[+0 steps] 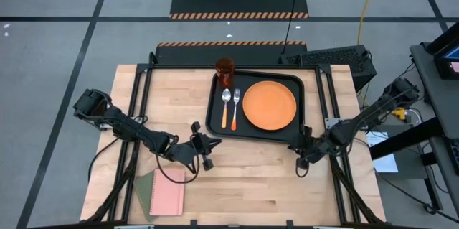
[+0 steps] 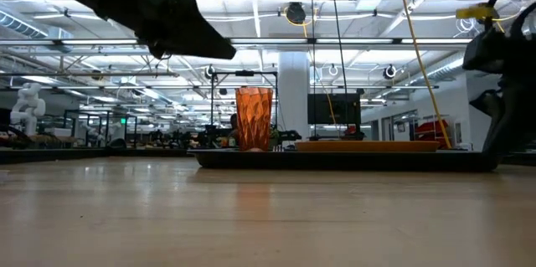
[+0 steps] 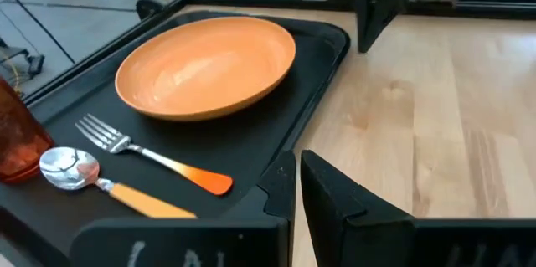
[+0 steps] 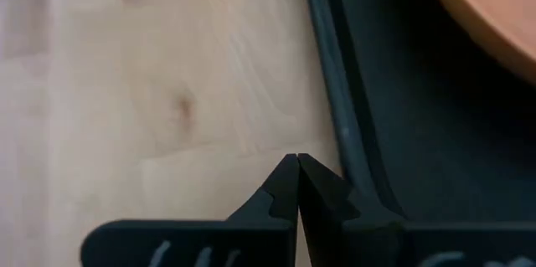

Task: Pick and place plate/cup/fork/spoon on tray
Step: Adjust the black serving tray

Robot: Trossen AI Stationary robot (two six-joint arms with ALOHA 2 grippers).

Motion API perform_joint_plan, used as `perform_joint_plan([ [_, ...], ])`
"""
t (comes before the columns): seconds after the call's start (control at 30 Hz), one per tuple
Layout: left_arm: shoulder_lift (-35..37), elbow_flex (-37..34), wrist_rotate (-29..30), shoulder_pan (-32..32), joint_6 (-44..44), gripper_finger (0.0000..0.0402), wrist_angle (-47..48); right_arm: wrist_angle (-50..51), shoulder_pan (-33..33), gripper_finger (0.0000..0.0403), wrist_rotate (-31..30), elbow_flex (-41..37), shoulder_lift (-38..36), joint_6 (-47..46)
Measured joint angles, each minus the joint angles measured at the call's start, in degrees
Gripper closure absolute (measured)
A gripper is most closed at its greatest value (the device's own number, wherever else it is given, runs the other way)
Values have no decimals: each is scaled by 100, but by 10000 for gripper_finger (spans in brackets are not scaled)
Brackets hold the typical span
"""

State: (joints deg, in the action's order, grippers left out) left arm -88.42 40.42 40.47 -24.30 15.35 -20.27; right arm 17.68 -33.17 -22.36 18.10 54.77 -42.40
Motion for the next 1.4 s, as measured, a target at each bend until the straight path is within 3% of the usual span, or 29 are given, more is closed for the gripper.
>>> perform_joint_plan([
  [1.4,2,-7,5,-21,-20,376,-31,505,1227,403,-165,-200,111,842],
])
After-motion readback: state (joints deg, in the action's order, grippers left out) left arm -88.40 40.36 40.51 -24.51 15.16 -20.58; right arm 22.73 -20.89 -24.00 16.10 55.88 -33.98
